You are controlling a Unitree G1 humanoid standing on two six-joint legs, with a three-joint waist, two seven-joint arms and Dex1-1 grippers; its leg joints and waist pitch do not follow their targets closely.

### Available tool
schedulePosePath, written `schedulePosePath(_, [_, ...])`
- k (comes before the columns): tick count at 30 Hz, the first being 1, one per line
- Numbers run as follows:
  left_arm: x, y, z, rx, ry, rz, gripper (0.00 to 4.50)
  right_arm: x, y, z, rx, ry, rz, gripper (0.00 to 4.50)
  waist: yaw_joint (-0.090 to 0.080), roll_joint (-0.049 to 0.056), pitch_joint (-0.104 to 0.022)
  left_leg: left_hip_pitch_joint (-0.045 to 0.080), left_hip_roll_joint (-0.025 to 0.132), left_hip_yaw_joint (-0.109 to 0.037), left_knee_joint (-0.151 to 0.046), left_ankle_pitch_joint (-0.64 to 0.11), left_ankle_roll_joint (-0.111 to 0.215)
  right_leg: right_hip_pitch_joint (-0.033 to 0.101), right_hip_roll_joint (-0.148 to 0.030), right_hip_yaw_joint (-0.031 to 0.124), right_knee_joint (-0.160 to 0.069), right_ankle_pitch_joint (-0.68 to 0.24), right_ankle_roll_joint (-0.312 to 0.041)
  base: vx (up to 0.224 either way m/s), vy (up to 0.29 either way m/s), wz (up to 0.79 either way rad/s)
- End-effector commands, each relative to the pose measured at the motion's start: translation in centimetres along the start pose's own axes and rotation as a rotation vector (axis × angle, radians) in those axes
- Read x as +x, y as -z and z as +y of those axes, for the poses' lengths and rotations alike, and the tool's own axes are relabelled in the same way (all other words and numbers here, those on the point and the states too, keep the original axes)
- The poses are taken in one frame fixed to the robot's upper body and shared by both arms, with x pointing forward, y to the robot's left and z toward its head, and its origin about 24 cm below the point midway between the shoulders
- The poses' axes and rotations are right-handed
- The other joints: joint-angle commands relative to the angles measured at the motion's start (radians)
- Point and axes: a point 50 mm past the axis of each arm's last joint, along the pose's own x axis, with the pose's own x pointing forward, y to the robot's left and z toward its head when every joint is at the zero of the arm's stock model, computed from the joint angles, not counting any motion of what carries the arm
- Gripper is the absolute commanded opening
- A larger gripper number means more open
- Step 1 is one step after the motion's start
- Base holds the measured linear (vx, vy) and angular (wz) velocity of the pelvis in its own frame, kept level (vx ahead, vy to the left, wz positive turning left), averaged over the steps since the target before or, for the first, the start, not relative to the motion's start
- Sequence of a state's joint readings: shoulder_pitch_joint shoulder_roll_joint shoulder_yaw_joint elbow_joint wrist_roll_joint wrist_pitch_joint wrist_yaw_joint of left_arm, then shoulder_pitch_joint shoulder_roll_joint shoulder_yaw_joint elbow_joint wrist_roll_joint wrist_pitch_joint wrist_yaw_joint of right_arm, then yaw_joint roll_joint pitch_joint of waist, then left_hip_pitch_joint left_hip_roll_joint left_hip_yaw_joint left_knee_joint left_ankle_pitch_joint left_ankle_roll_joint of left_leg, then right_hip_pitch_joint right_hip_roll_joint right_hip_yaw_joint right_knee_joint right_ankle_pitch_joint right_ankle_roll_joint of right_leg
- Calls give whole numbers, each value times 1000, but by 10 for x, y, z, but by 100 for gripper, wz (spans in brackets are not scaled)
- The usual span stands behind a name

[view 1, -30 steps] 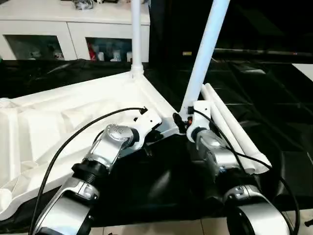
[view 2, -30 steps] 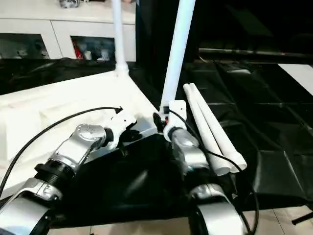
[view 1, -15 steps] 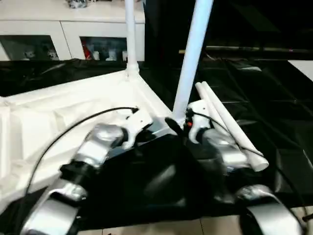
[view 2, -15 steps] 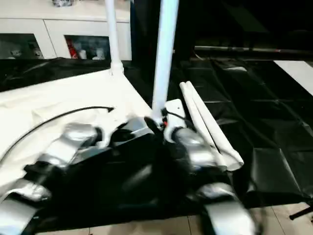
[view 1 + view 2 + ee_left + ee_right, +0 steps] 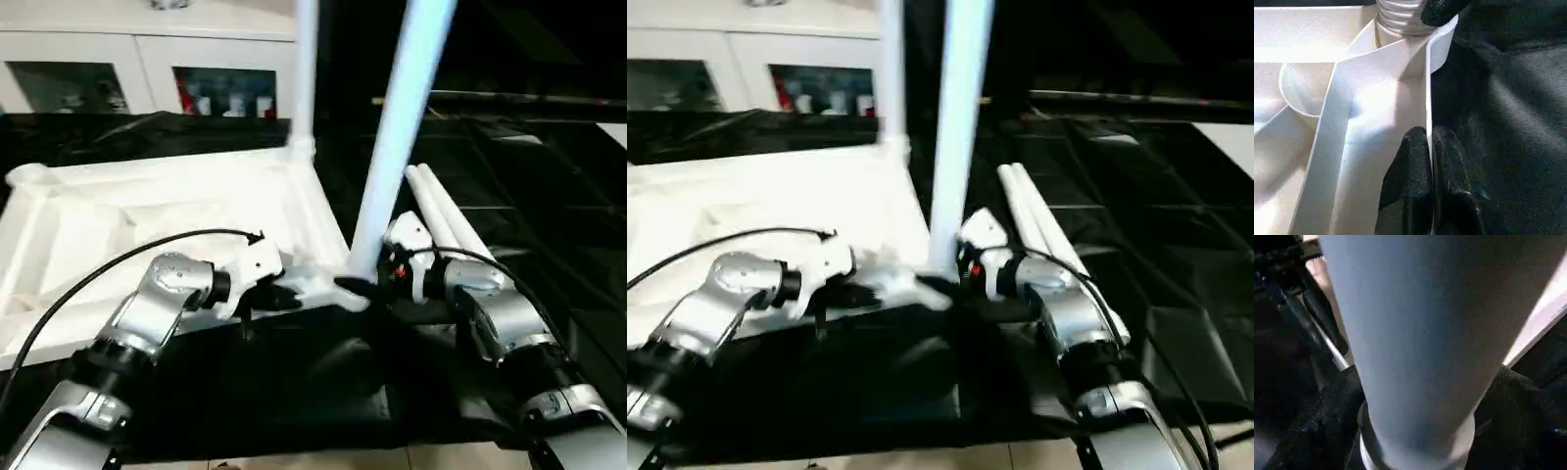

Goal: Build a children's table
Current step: Rotate leg to tighten

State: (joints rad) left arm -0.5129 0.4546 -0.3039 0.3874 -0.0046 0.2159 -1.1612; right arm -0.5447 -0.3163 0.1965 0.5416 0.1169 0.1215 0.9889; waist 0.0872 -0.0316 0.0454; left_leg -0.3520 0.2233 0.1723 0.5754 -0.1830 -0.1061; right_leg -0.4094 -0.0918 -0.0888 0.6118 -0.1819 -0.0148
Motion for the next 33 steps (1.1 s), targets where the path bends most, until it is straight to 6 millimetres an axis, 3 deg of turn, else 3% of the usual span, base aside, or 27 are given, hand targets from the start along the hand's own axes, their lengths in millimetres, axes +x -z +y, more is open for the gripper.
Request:
schedulePosePath(1, [5, -11, -7, 31, 70, -56, 0, -2, 0, 0, -9, -4, 15, 382, 0, -2, -60, 1, 7, 10, -62, -175, 38, 60, -45, 50, -64, -182, -203, 0, 0, 0])
schedulePosePath(7, [4, -10, -7, 30, 62, -51, 0, -1, 2, 1, -3, -12, 27, 339, -1, -2, -63, 0, 6, 10, -59, -139, 42, 61, -43, 50, -57, -117, -213, 0, 0, 0])
schedulePosePath(8, [3, -10, -7, 29, 59, -50, 0, -1, 3, 1, 2, -9, 26, 320, -2, -8, -63, -2, 5, 11, -59, -135, 45, 62, -42, 49, -57, -113, -214, 0, 0, 0])
schedulePosePath(11, [3, -10, -7, 27, 57, -49, 0, -1, 3, 1, 10, -8, 27, 299, -1, -5, -62, -1, 6, 10, -59, -143, 43, 61, -43, 50, -59, -136, -210, 0, 0, 0])
schedulePosePath(19, [3, -9, -6, 11, 45, -50, 0, 1, 11, 1, 59, 40, 15, 274, -2, -5, -63, -1, 5, 11, -58, -131, 42, 62, -43, 50, -56, -122, -211, 0, 0, 0])
schedulePosePath(22, [9, -7, -1, -24, -19, -41, 0, 6, 20, -4, 123, 190, 5, 273, -5, -4, -61, -1, 4, 9, -61, -153, 23, 60, -45, 49, -62, -172, -200, 0, 0, 0])
schedulePosePath(23, [14, -7, 5, -56, -83, -29, 0, 9, 27, -7, 169, 300, 18, 272, -8, -4, -58, 0, 4, 9, -63, -168, 13, 58, -45, 49, -66, -209, -190, 0, 0, 0])
schedulePosePath(25, [17, -7, 8, -73, -113, -22, 0, 11, 30, -8, 190, 347, 26, 272, -8, -4, -56, 7, 2, 9, -65, -204, -3, 55, -46, 49, -77, -289, -169, 0, 0, 0])
schedulePosePath(28, [34, -15, 22, -106, -279, -5, 0, 26, 40, -6, 352, 568, 36, 272, -9, -4, -54, 6, 1, 9, -67, -216, -11, 50, -44, 51, -84, -330, -139, 0, 0, 0])
schedulePosePath(29, [37, -18, 25, -120, -312, -2, 0, 30, 41, -5, 383, 606, 43, 272, -6, 4, -56, 11, 1, 6, -67, -221, -24, 49, -47, 50, -84, -344, -136, 0, 0, 0])
schedulePosePath(31, [40, -19, 26, -133, -330, 0, 0, 34, 42, -4, 405, 638, 49, 272, -4, -1, -56, 10, 1, 6, -69, -239, -22, 49, -46, 48, -88, -356, -127, 0, 0, 0])
schedulePosePath(33, [48, -25, 27, -152, -356, 0, 0, 45, 39, -4, 466, 714, 43, 272, -4, 1, -56, 8, -1, 4, -69, -262, -25, 48, -47, 45, -92, -386, -113, 0, 0, 0])
